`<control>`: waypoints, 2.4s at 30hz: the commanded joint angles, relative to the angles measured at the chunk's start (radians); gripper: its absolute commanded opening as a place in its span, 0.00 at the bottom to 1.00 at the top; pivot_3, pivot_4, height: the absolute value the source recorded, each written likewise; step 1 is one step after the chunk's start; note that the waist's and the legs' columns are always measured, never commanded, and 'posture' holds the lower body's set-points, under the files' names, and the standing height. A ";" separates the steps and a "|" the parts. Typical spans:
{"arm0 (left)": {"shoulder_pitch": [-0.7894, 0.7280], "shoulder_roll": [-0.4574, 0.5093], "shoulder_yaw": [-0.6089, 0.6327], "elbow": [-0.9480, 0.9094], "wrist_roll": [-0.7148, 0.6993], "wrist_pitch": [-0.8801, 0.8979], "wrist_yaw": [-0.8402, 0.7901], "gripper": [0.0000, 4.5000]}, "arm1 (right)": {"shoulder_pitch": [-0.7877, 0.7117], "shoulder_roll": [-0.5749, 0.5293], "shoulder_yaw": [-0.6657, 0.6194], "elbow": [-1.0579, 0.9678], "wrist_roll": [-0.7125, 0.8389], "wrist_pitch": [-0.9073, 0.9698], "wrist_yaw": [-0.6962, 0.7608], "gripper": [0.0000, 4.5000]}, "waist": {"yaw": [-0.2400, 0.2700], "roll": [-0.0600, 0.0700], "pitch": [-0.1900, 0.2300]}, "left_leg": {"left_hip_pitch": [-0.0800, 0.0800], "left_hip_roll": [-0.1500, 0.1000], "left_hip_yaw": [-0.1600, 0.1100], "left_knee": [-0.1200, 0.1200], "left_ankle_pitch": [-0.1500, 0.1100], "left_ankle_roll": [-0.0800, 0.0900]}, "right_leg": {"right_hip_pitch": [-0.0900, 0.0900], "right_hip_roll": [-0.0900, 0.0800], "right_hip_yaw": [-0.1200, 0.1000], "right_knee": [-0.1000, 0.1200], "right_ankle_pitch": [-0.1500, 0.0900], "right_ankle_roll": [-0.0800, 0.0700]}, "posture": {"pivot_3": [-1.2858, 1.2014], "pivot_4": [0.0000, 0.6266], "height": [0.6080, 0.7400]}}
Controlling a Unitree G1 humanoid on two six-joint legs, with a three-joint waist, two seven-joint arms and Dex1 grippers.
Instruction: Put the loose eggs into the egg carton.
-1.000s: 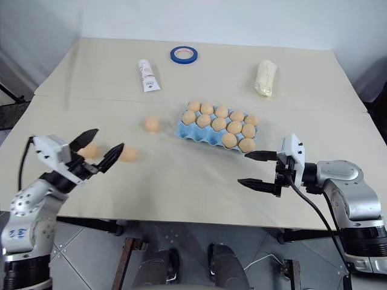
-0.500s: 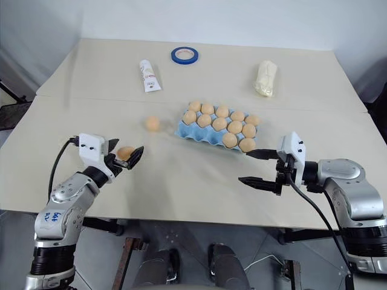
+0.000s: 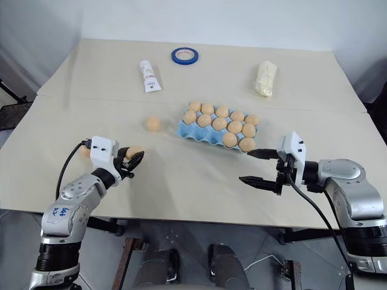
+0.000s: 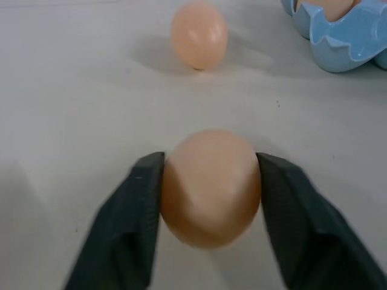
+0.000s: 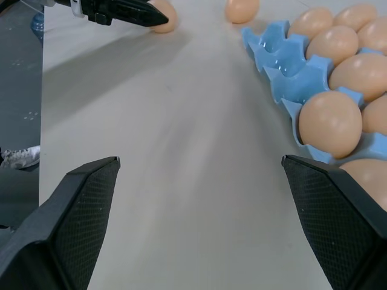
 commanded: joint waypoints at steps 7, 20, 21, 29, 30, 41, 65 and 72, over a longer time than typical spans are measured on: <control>-0.040 0.016 -0.010 0.021 0.033 -0.093 -0.059 0.33 | 0.009 -0.022 -0.034 -0.017 0.000 -0.019 -0.001 1.00 | 0.001 0.000 0.000 | 0.000 0.000 0.000 0.000 0.000 0.000 | 0.000 0.000 0.000 0.000 0.000 0.000 | 0.52 0.24 1.00; -0.400 -0.053 -0.156 0.400 0.001 -0.576 -0.516 0.32 | 0.037 0.002 -0.057 -0.045 0.016 -0.049 -0.028 1.00 | 0.003 0.001 0.000 | -0.001 0.000 0.001 0.001 0.000 0.001 | 0.000 0.000 0.001 0.000 0.000 0.001 | 0.52 0.24 1.00; -0.433 -0.062 -0.161 0.443 0.000 -0.595 -0.541 0.32 | 0.043 0.003 -0.058 -0.050 0.017 -0.049 -0.031 1.00 | 0.003 0.001 0.000 | -0.002 0.000 0.001 0.002 0.000 0.001 | -0.001 0.001 0.000 0.000 0.000 0.001 | 0.52 0.24 1.00; -0.732 -0.149 -0.181 0.913 0.032 -0.735 -0.719 0.32 | 0.119 0.019 -0.089 -0.112 0.026 -0.051 -0.094 1.00 | 0.002 0.001 0.000 | -0.002 -0.001 0.001 0.003 0.000 0.001 | -0.001 0.001 0.000 0.000 0.000 0.003 | 0.52 0.24 1.00; -0.763 -0.154 -0.187 0.968 0.043 -0.743 -0.737 0.32 | 0.132 0.020 -0.093 -0.122 0.028 -0.049 -0.101 1.00 | 0.000 0.001 0.000 | -0.002 -0.001 0.002 0.003 0.000 0.001 | -0.001 0.001 0.001 -0.001 0.000 0.004 | 0.52 0.24 1.00; -0.929 -0.213 -0.191 1.313 0.139 -0.871 -0.778 0.32 | 0.189 0.025 -0.119 -0.169 0.051 -0.055 -0.149 1.00 | 0.002 0.000 0.000 | -0.003 -0.001 0.003 0.003 -0.001 0.001 | -0.002 0.001 0.002 -0.001 0.000 0.004 | 0.52 0.24 1.00; -1.025 -0.296 -0.177 1.517 0.267 -0.884 -0.658 0.40 | 0.313 0.139 -0.228 -0.268 0.148 -0.107 -0.280 1.00 | 0.001 0.000 0.000 | -0.003 -0.001 0.003 0.003 -0.001 0.001 | -0.002 0.001 0.002 0.000 0.000 0.004 | 0.52 0.24 1.00; -1.036 -0.300 -0.172 1.520 0.276 -0.874 -0.646 0.87 | 0.320 0.135 -0.235 -0.279 0.152 -0.101 -0.298 1.00 | 0.001 0.000 0.000 | -0.003 -0.002 0.003 0.003 -0.001 0.001 | -0.003 0.001 0.002 0.001 0.000 0.004 | 0.52 0.24 1.00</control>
